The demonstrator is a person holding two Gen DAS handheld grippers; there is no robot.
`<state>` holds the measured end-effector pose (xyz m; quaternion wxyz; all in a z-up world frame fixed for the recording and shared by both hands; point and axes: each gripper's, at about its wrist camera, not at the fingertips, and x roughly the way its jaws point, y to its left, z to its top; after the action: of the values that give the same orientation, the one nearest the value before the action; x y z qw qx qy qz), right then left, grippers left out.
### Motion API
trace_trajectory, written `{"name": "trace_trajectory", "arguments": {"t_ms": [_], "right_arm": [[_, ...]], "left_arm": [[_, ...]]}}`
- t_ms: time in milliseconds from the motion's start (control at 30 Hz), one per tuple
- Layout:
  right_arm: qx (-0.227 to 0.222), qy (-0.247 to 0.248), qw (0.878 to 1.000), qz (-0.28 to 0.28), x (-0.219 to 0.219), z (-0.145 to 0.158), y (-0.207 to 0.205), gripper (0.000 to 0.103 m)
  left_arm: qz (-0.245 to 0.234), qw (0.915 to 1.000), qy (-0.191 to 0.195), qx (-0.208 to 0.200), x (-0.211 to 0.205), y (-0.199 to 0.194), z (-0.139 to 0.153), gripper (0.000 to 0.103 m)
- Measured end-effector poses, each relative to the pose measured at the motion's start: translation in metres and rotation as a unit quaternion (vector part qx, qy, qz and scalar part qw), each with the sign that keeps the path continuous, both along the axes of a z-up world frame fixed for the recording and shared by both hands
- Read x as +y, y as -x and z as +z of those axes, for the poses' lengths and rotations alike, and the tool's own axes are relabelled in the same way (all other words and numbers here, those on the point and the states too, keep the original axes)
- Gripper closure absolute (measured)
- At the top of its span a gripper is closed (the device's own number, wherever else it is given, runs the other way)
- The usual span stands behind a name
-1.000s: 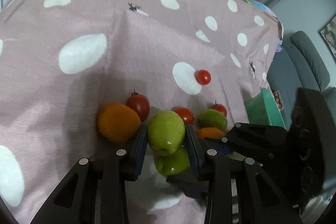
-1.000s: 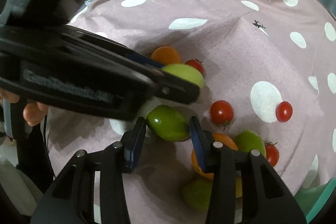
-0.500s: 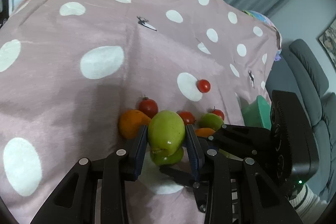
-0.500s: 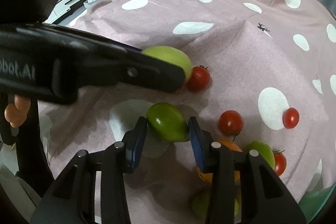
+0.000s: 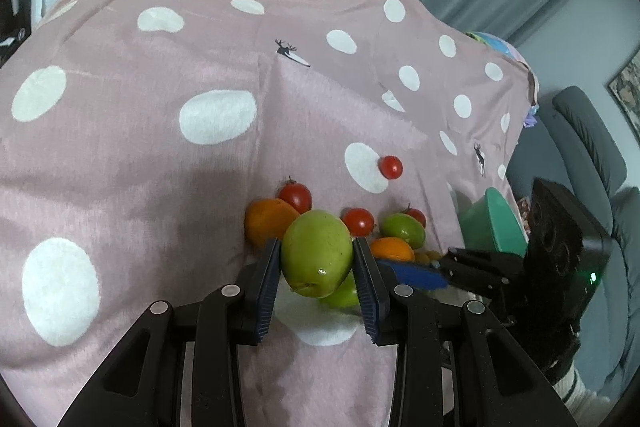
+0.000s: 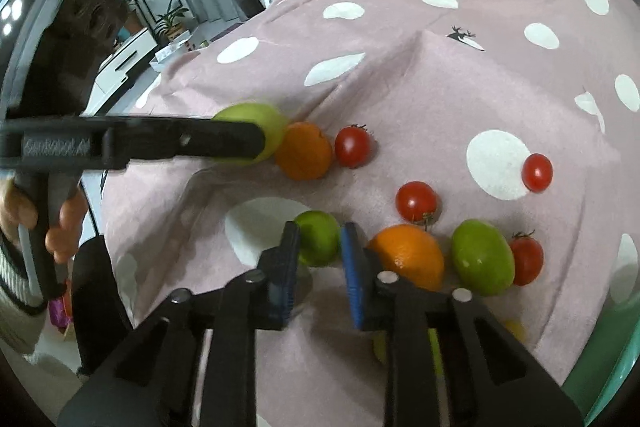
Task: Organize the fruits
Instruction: 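Lift the green mango in the left gripper while the right gripper lifts the lime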
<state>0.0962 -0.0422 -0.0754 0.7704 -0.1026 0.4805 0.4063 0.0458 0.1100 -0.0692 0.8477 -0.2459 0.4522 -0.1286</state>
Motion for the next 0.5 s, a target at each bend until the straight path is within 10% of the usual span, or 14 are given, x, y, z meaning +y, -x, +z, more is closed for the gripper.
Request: {"name": "trace_trajectory", "arguments": {"t_ms": [133,500], "right_arm": [[-0.013,0.022,0.999,0.02,0.018,-0.001,-0.001,0.057],[-0.008,0.1,0.992,0.076,0.046,-0.01,-0.002,0.069]], "left_arm": [[0.0,1.0,0.0,-0.001,0.002,0.005,0.002,0.067],[-0.004,1.0,0.006,0.0,0.004,0.006,0.0,0.067]]}}
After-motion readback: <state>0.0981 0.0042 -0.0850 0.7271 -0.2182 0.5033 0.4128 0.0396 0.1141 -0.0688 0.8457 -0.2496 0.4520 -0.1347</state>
